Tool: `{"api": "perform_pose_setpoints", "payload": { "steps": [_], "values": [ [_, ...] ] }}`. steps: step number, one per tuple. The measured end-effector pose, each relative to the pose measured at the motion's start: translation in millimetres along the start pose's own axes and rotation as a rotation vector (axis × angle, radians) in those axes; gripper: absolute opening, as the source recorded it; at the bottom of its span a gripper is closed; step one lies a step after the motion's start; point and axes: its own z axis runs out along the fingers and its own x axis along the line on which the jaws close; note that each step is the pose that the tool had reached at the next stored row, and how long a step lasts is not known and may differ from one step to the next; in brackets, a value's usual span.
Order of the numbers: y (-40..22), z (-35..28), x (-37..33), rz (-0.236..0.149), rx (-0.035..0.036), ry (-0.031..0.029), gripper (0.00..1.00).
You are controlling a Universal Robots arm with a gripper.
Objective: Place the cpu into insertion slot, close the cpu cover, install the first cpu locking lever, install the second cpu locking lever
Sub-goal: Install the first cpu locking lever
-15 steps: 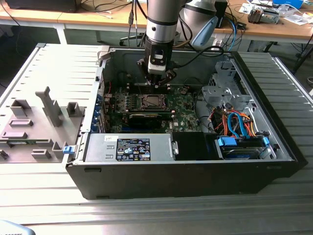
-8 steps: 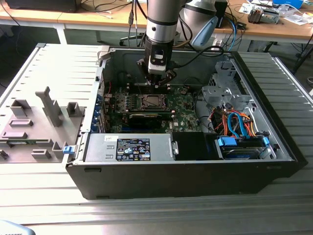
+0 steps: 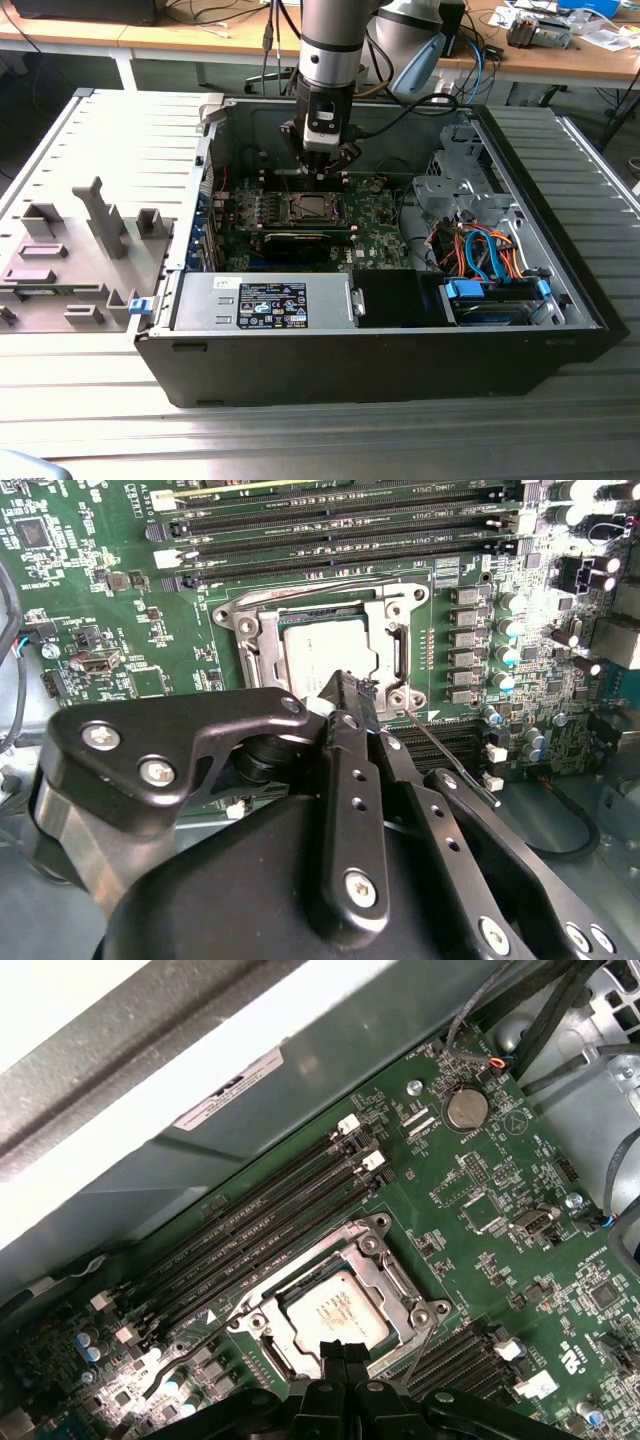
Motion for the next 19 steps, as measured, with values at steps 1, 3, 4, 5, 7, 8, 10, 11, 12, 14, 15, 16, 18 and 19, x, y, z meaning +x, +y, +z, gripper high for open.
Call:
{"api": "perform_pose_setpoints", "payload": {
  "steps": [1, 3, 4, 5, 7, 8, 10, 11, 12, 14, 15, 16, 18, 19],
  "values": [
    [0.0, 0.0, 0.0, -0.001, -0.0001, 0.0000, 0.11],
    [0.0, 0.0, 0.0, -0.002, 0.0000, -0.0001, 0.11],
    [0.0, 0.0, 0.0, -0.002, -0.0001, -0.0001, 0.11],
    [0.0, 0.0, 0.0, -0.003, 0.0000, -0.0002, 0.11],
    [0.0, 0.0, 0.0, -0.004, 0.0000, -0.0002, 0.11],
    [0.0, 0.0, 0.0, -0.004, 0.0000, -0.0003, 0.11],
    [0.0, 0.0, 0.0, -0.005, -0.0001, -0.0004, 0.11],
    [0.0, 0.0, 0.0, -0.006, 0.0000, -0.0004, 0.11],
    [0.0, 0.0, 0.0, -0.007, 0.0000, -0.0004, 0.11],
    [0.0, 0.0, 0.0, -0.008, 0.0000, -0.0006, 0.11],
    [0.0, 0.0, 0.0, -0.009, 0.0000, -0.0006, 0.11],
    [0.0, 0.0, 0.0, -0.009, 0.0000, -0.0006, 0.11],
    [0.0, 0.0, 0.0, -0.011, 0.0000, -0.0007, 0.11],
    [0.0, 0.0, 0.0, -0.012, 0.0000, -0.0008, 0.11]
  ]
}}
